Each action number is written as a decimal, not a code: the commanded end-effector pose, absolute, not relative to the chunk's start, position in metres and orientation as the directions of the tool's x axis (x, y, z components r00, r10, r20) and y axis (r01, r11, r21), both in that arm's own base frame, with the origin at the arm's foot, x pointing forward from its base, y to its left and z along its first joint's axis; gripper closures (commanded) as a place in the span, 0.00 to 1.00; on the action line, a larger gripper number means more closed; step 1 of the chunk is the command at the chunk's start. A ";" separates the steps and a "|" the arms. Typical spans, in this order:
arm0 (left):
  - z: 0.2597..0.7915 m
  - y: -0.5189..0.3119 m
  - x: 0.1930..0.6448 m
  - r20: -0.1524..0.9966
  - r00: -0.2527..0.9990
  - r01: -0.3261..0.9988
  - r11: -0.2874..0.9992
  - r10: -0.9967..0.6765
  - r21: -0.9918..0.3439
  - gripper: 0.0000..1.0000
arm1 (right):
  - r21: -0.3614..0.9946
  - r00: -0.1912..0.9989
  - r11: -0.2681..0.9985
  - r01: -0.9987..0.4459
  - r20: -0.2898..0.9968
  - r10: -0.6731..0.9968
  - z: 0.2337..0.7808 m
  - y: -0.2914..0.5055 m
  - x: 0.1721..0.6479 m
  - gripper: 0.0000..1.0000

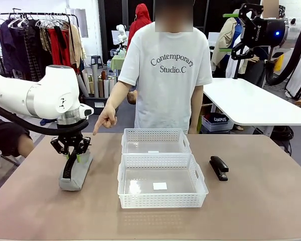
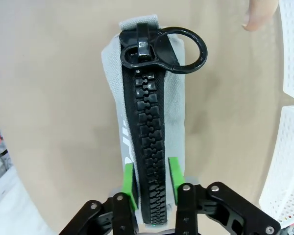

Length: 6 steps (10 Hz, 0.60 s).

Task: Distribute items into two baskets.
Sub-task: Pick up the Pencil pouch that the person points to.

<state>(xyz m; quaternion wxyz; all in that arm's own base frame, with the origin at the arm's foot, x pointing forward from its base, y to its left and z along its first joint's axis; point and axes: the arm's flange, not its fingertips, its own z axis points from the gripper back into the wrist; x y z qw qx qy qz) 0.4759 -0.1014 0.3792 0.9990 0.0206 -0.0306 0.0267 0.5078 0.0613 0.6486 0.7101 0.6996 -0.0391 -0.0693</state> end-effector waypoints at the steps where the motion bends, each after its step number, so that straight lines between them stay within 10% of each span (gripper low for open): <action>1: 0.386 -0.099 0.476 0.085 0.994 -0.080 0.994 0.073 0.077 1.00 | 0.999 0.987 0.006 0.042 -0.041 -0.155 0.651 0.061 0.505 0.00; 6: 0.408 -0.102 0.468 0.095 0.995 -0.043 0.996 0.036 0.079 1.00 | 0.999 0.987 0.006 0.042 -0.041 -0.155 0.651 0.061 0.505 0.00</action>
